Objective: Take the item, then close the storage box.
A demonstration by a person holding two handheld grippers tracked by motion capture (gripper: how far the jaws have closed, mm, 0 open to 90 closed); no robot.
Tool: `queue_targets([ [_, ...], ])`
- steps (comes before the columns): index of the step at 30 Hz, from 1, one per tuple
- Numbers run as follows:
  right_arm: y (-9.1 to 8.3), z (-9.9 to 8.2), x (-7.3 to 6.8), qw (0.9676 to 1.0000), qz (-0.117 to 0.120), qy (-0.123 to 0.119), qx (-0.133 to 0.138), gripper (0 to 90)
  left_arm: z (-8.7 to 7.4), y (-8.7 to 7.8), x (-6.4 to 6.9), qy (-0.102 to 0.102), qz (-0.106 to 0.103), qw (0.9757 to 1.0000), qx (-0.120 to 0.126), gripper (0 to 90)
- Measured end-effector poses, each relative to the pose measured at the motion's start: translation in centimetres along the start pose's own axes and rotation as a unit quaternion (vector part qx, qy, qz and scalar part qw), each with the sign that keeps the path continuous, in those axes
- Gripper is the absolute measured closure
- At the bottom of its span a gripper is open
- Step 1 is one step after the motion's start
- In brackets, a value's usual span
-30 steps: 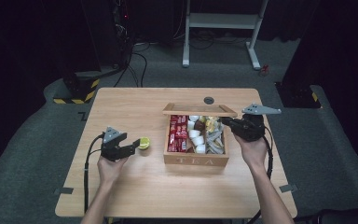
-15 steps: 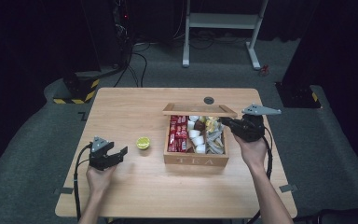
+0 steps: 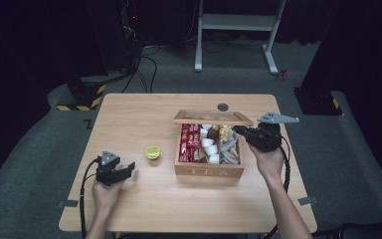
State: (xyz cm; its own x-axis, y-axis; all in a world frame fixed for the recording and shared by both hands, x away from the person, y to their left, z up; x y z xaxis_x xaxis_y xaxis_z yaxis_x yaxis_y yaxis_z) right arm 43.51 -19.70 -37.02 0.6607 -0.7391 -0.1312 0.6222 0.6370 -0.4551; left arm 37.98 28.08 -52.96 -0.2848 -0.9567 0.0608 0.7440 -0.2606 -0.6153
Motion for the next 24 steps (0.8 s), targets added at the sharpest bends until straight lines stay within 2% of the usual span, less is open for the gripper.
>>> queue_targets([
  [4,0.0,0.0,-0.1,1.0,-0.001,-0.001,0.001,90.0,-0.3,0.3,0.0,-0.002,0.005,0.9999,-0.013,33.2],
  [6,0.0,-0.1,-0.1,1.0,-0.001,-0.002,0.001,90.0,-0.3,0.3,0.1,0.0,0.008,0.9999,-0.01,33.0],
  [10,0.0,-0.2,-0.1,1.0,0.002,0.0,0.002,90.0,-0.3,0.4,0.0,0.003,0.019,0.9996,-0.019,33.2],
  [12,0.0,-0.3,-0.2,1.0,0.002,-0.003,-0.002,90.0,-0.2,0.5,0.3,0.012,0.031,0.9991,-0.027,33.4],
  [14,0.0,-0.4,-0.2,1.0,0.002,-0.005,-0.004,90.0,-0.2,0.6,0.5,0.021,0.038,0.9988,-0.025,34.2],
  [19,-0.1,-1.0,-0.4,1.0,0.004,-0.006,-0.005,90.0,-0.2,0.6,0.3,0.013,0.033,0.999,-0.027,33.0],
  [24,-0.1,-1.7,-0.6,0.9999,0.005,-0.01,-0.008,90.0,-0.2,0.6,0.4,0.017,0.031,0.999,-0.028,31.6],
])
Point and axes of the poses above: each handheld gripper's, and its own axes: y roughly forward along the jaws, z roughly out of its top, x roughly to its right, the point moved 1 cm from there along y, roughly forward along the jaws
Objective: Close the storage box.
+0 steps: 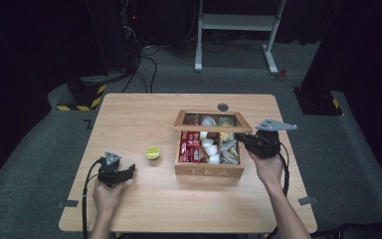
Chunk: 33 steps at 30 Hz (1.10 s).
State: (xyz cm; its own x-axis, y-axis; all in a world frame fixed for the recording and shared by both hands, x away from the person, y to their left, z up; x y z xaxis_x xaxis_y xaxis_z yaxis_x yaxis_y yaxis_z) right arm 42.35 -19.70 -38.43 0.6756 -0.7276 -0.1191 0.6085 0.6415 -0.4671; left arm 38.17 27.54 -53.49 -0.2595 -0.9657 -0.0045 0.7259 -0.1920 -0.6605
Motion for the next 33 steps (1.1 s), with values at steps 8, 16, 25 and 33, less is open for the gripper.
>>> queue_targets([
  [8,0.1,-1.5,-0.4,1.0,0.003,-0.003,-0.003,90.0,0.0,0.0,0.1,0.0,-0.004,1.0,-0.001,31.2],
  [16,0.3,-2.5,-0.6,0.9999,0.004,-0.005,-0.011,90.0,0.0,0.0,0.1,0.005,-0.004,1.0,-0.002,30.6],
  [25,0.5,-3.6,-0.7,0.9998,0.01,0.002,-0.016,90.0,0.0,0.0,0.1,0.005,-0.004,1.0,-0.001,30.7],
  [33,0.7,-4.9,-0.8,0.9996,0.019,0.014,-0.017,90.0,0.0,0.0,0.2,0.003,-0.007,1.0,0.001,30.5],
])
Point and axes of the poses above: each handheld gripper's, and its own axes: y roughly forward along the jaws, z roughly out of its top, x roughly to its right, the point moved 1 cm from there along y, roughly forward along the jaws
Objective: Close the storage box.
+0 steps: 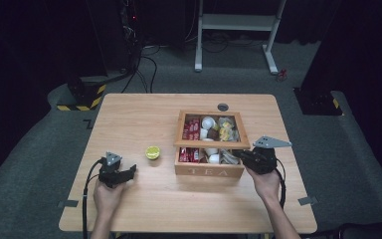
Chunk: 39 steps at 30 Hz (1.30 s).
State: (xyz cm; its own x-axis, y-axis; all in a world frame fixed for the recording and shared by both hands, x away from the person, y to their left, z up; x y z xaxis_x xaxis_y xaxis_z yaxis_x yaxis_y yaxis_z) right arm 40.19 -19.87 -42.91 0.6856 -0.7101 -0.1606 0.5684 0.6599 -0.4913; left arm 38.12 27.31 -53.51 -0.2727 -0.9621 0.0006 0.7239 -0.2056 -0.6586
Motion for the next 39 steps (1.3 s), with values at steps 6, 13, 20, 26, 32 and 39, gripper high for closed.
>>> queue_targets([
  [6,0.2,-0.7,0.0,1.0,0.003,0.001,-0.003,89.9,0.0,0.0,0.0,0.0,0.0,1.0,0.0,30.3],
  [13,0.5,-1.7,-0.1,0.9999,0.002,0.006,-0.011,89.6,0.0,0.0,0.0,0.002,-0.001,1.0,-0.001,30.1],
  [20,0.6,-2.8,-0.1,0.9996,0.015,0.019,-0.013,90.0,0.0,0.0,0.0,0.002,-0.001,1.0,-0.001,29.9],
  [26,0.7,-3.2,-0.3,0.9997,0.005,0.016,-0.016,90.0,0.0,0.0,-0.1,0.001,-0.003,1.0,-0.002,30.0],
  [32,0.6,-3.7,-0.5,0.9997,0.007,0.015,-0.016,90.0,0.0,0.0,-0.1,0.001,-0.003,1.0,-0.002,29.9],
  [39,0.8,-4.5,-0.4,0.9995,0.007,0.017,-0.026,90.0,0.0,0.0,-0.1,0.0,-0.004,1.0,-0.002,30.0],
])
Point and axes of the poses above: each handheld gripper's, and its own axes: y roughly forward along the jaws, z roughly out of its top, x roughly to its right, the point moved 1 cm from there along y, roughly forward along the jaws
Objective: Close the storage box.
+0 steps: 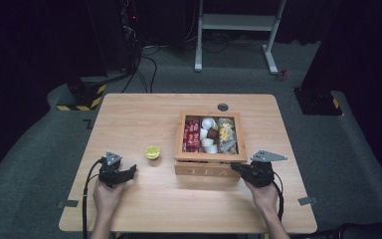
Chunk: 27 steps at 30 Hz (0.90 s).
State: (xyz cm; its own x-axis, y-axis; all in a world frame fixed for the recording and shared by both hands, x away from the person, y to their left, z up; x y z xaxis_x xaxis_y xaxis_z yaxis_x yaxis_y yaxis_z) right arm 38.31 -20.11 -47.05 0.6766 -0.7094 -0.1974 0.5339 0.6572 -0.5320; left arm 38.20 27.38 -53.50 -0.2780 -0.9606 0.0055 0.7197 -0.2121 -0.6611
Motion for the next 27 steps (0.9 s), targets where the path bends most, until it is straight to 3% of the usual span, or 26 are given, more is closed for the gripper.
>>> queue_targets([
  [9,0.2,-0.8,-0.2,0.9999,-0.001,0.0,-0.012,90.0,0.1,0.1,0.0,0.0,0.001,1.0,0.0,30.2],
  [20,0.3,-1.5,-0.7,0.9991,-0.016,-0.022,-0.034,87.7,0.1,0.1,0.0,0.001,0.001,1.0,0.0,30.2],
  [27,-0.5,-1.0,-1.0,0.9993,-0.014,-0.031,-0.016,85.1,0.1,0.1,0.0,0.0,0.001,1.0,0.0,30.2],
])
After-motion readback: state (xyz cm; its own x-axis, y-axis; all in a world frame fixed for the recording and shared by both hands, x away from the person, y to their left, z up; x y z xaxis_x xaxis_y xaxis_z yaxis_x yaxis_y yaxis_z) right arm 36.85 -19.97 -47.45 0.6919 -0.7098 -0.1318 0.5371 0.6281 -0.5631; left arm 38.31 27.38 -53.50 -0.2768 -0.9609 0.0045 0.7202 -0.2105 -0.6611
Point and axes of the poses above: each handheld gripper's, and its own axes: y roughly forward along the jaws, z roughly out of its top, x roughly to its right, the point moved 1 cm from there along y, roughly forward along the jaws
